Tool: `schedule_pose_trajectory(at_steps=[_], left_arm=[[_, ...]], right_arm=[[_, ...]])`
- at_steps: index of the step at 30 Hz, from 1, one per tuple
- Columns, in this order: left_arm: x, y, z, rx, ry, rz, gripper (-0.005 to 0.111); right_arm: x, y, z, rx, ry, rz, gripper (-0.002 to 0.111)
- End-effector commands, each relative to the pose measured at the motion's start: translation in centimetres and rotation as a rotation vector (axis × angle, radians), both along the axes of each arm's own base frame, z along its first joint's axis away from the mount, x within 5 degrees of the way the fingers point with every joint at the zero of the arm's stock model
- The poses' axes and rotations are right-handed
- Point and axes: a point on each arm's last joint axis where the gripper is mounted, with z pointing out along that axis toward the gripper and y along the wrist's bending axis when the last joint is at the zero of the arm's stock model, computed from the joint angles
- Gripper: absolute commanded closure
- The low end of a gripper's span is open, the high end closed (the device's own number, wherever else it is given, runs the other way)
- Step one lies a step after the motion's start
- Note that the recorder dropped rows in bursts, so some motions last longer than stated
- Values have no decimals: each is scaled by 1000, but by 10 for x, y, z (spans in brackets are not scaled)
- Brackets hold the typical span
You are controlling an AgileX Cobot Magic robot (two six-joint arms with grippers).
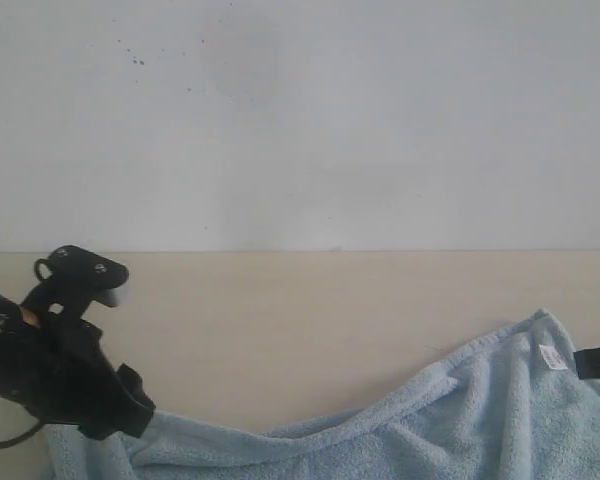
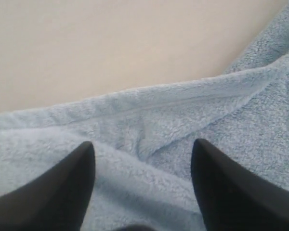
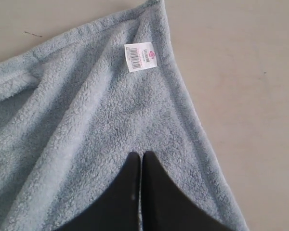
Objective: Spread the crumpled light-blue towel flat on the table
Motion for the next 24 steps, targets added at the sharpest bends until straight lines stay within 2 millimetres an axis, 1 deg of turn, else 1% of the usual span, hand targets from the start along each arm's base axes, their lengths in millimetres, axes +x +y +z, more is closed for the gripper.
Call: schedule_pose_trajectory(at_steps=[1,6,10,12,17,18,24], left_arm=[[7,-20,-13,5,33,-44,51],[13,-23,-31,23,69,-43,51],[16,-24,-33,25,51,-40,52],[18,-24,-32,21,37,-34,58],[19,-24,-32,16,19,-27,100],[19,-24,-32,16,19,-27,102],[21,-24,-31,16,1,-26,103]], right_arm=[[4,1,-4,12,-12,6,108],[7,2,-9,13,0,9,108],[8,2,-9,16,-11,13,108],[9,2,-9,19,-16,12,108],[9,2,-9,22,-16,10,108],[9,2,-9,22,-16,10,108],[9,2,-9,25,-15,7,108]])
